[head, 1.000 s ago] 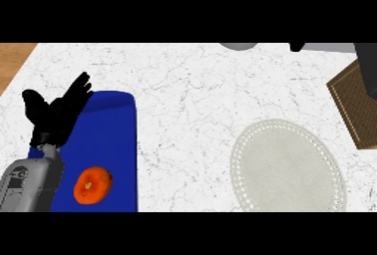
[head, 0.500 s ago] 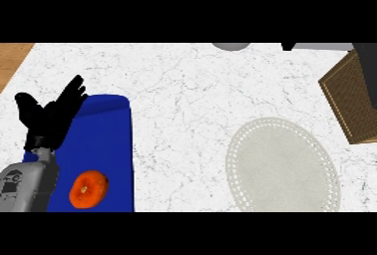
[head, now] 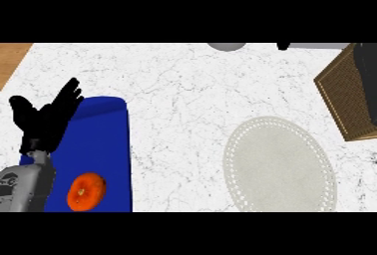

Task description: Pick the cupcake from the placemat and place it in the basket

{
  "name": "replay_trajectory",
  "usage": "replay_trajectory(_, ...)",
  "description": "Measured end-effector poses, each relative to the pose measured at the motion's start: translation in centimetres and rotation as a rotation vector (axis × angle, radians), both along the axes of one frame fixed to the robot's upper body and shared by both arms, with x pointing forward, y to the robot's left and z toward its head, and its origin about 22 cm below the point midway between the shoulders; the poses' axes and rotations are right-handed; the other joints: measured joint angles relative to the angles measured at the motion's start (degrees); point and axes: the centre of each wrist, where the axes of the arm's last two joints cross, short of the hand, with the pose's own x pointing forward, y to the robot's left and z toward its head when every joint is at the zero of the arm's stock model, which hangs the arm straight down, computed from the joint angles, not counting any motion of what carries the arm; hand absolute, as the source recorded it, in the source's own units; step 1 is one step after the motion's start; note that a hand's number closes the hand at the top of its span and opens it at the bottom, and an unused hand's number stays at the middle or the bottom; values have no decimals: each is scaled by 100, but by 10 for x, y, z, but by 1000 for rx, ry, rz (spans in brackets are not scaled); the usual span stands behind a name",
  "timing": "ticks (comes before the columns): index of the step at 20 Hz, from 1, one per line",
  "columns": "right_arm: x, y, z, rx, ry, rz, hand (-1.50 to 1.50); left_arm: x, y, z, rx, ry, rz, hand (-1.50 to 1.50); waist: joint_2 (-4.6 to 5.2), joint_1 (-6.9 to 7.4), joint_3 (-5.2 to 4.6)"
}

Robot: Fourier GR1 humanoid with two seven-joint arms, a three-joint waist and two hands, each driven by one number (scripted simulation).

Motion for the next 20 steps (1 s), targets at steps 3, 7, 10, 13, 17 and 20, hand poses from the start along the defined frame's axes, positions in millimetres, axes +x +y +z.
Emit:
replay_trajectory(3, -7, -16, -7, 12, -37, -49, -150, -1, 0, -3, 1, 4, 5, 0, 1, -16, 0)
replay_trajectory(7, -11, -26, -21, 30, -44, -87, -150, -3, -1, 0, 2, 0, -1, 0, -2, 10, 4)
replay_trajectory(10, -12, -27, -25, 39, -72, -78, -150, -2, -4, 1, 4, 1, 3, 0, -12, -9, 4)
replay_trajectory(13, -14, -31, -29, 33, -110, -65, -150, -3, 2, -4, 3, 8, 6, 0, -10, -21, 3)
replay_trajectory(17, -19, -39, -21, 8, -219, -86, -150, -5, 2, -6, 2, 2, 16, 0, -28, -46, 1)
replay_trajectory(20, -26, -48, -7, -6, -337, -118, -150, -7, 4, -10, 2, 9, 23, 0, -62, -121, -3)
